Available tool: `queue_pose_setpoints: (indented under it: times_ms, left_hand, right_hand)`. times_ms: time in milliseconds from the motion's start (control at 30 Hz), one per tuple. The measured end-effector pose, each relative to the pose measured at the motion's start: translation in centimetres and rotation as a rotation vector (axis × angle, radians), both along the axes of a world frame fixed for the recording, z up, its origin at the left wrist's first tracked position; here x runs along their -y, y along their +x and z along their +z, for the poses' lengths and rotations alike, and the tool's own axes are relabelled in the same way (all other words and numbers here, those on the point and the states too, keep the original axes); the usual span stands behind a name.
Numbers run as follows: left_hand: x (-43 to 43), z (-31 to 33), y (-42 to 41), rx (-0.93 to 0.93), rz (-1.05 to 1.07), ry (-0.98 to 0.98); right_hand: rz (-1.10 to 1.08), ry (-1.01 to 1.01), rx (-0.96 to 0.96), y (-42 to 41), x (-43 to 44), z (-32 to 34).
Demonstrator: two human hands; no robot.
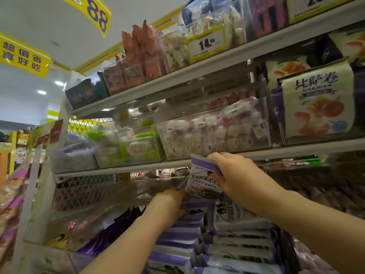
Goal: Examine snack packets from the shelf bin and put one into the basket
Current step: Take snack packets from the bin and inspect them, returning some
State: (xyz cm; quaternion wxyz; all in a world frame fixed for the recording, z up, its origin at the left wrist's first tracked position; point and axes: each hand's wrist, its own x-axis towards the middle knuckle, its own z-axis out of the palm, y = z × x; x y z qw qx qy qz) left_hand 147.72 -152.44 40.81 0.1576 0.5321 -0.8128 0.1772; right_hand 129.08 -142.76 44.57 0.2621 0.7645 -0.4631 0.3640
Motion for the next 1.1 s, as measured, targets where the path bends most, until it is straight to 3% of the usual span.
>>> queue_pose_setpoints:
  times_ms: [200, 567, 933, 1000, 1100]
  left_hand:
    - [0.6, 0.2, -0.5, -0.044, 0.06, 0.044]
    - [1.1, 0.4, -0.7, 0.169, 0.083, 0.116]
    - [1.6, -0.5, -0.9, 0.056, 0.131, 0.129]
    - [1.3, -0.6, -0.7, 0.074, 0.14, 0.083]
    - [0.0, -1.2, 0.9, 0.033, 0.073, -0.211]
  right_hand:
    - [0.004, -0.023, 0.013, 0.6, 0.9, -0.5]
    - [0.067, 0.063, 0.147, 1.3, 1.8, -1.3]
    - [-0.104, 0.352, 0.232, 2.8, 5.5, -2.5]
    - [-0.13, 0.385, 0.254, 2.8, 5.9, -2.3]
    - [-0.135, 0.438, 0.302, 2.5, 6.1, -1.6]
